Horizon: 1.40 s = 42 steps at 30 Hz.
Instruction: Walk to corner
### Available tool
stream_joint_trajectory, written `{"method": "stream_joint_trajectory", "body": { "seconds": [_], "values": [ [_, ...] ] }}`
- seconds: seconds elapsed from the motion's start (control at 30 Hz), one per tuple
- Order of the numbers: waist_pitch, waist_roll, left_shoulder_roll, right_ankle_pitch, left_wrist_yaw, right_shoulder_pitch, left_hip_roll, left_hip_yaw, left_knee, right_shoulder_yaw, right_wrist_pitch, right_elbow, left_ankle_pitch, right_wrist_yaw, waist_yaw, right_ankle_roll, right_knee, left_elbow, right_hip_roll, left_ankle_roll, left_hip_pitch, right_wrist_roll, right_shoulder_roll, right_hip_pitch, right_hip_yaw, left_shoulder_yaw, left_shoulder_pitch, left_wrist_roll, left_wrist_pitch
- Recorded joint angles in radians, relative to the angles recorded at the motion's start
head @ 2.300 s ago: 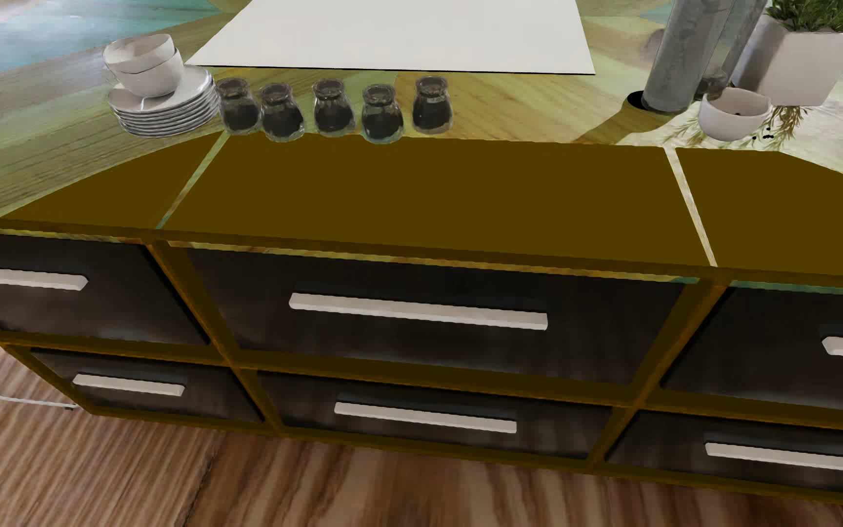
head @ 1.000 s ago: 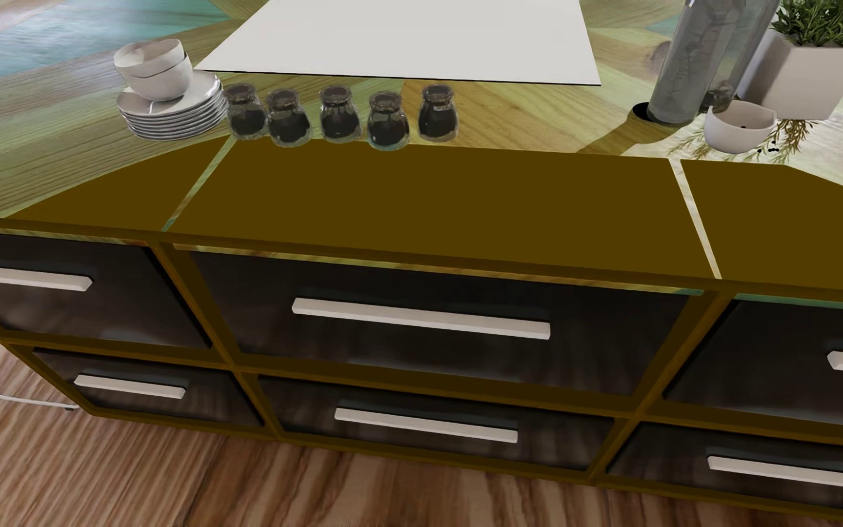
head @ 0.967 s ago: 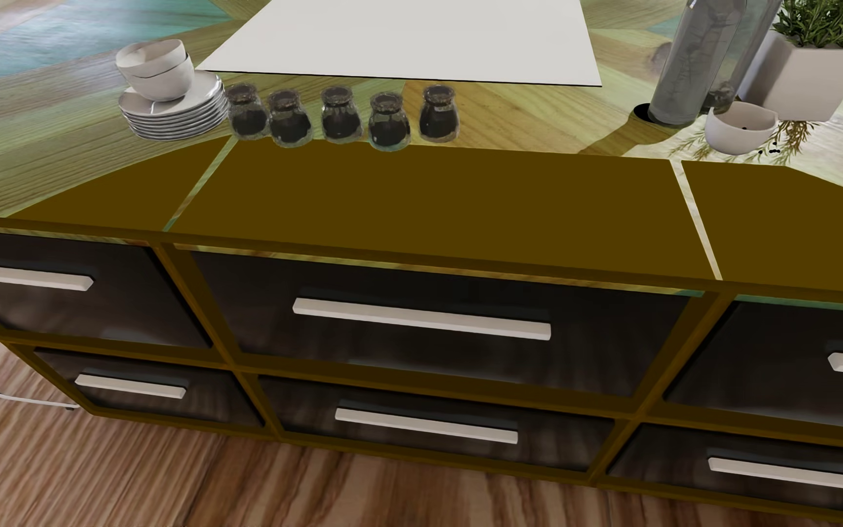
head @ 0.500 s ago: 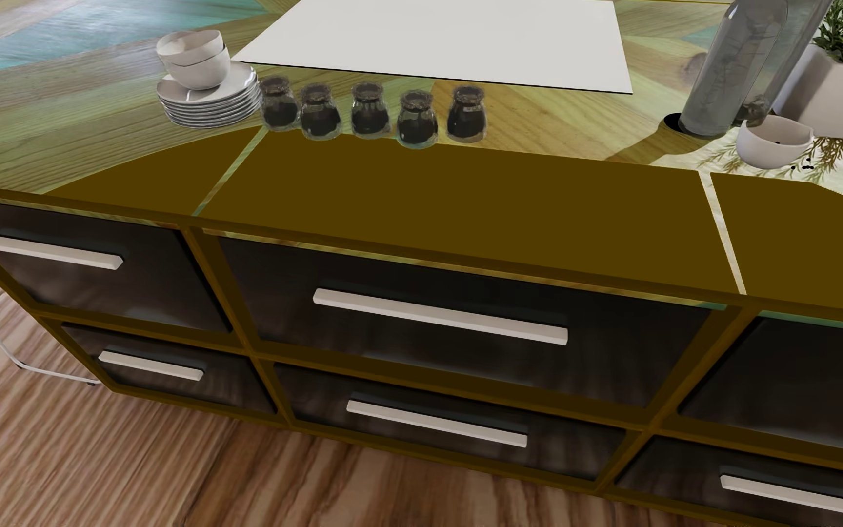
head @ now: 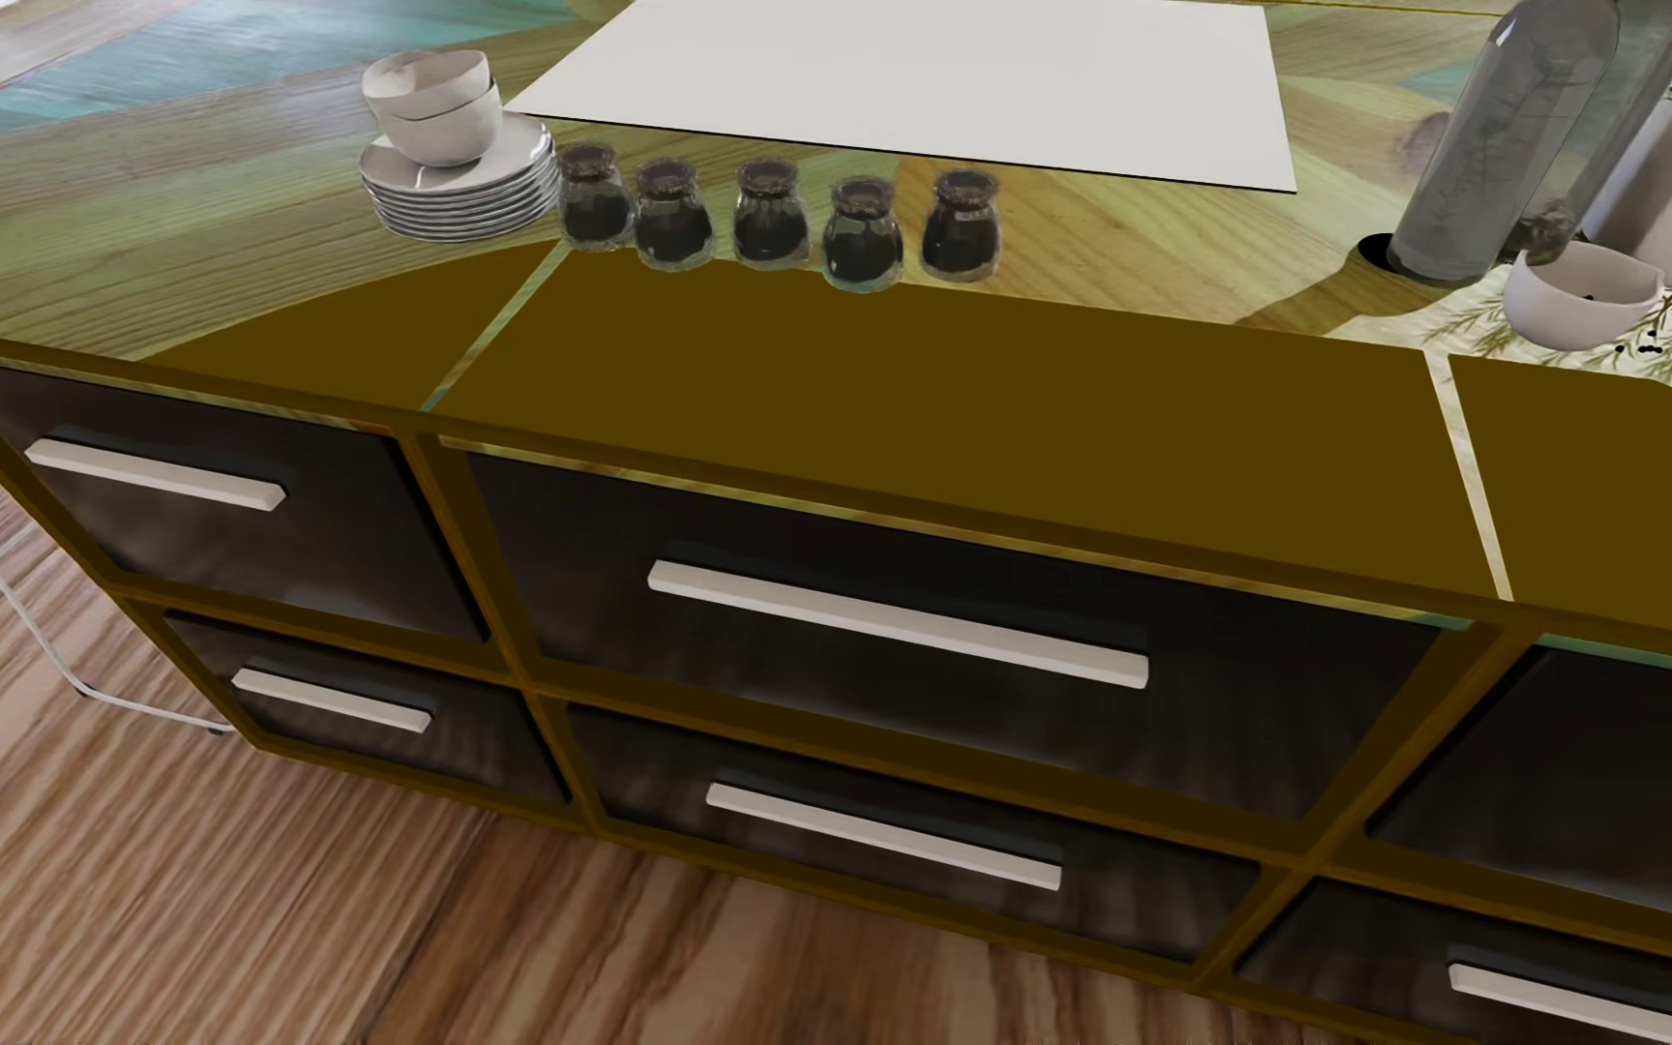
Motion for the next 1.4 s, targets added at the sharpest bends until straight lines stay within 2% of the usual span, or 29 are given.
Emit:
{"method": "stream_joint_trajectory", "body": {
  "seconds": [0.3,0.77,0.9,0.97,1.4],
  "values": [
    [0.005,0.005,0.009,-0.005,0.0,0.009,-0.002,0.0,-0.005,0.008,0.0,-0.003,-0.001,0.0,0.003,0.0,-0.007,-0.017,-0.001,0.0,0.017,0.0,-0.002,0.021,0.0,-0.025,0.009,0.0,0.0],
    [0.005,0.0,0.004,-0.005,0.0,0.011,-0.001,0.0,-0.004,-0.003,0.0,-0.004,-0.005,0.0,-0.01,0.0,-0.012,-0.008,-0.002,0.0,0.015,0.0,0.002,0.024,0.0,0.014,0.014,0.0,0.0],
    [0.001,-0.004,0.01,-0.01,0.0,0.01,-0.003,0.0,-0.005,0.002,0.0,-0.003,-0.005,0.0,-0.006,0.0,-0.011,-0.011,-0.004,0.0,0.015,0.0,0.004,0.021,0.0,-0.015,0.009,0.0,0.0],
    [-0.001,-0.001,-0.001,-0.01,0.0,0.012,-0.003,0.0,-0.006,-0.031,0.0,0.0,-0.005,0.0,-0.004,0.0,-0.009,-0.006,-0.005,0.0,0.02,0.0,0.009,0.024,0.0,0.029,0.013,0.0,0.0],
    [-0.014,0.011,-0.017,-0.005,0.0,0.034,0.011,0.0,0.007,-0.066,0.0,-0.008,-0.025,0.0,-0.05,0.0,-0.012,-0.023,0.002,0.0,0.001,0.0,0.023,0.011,0.0,0.032,0.031,0.0,0.0]
  ]
}}
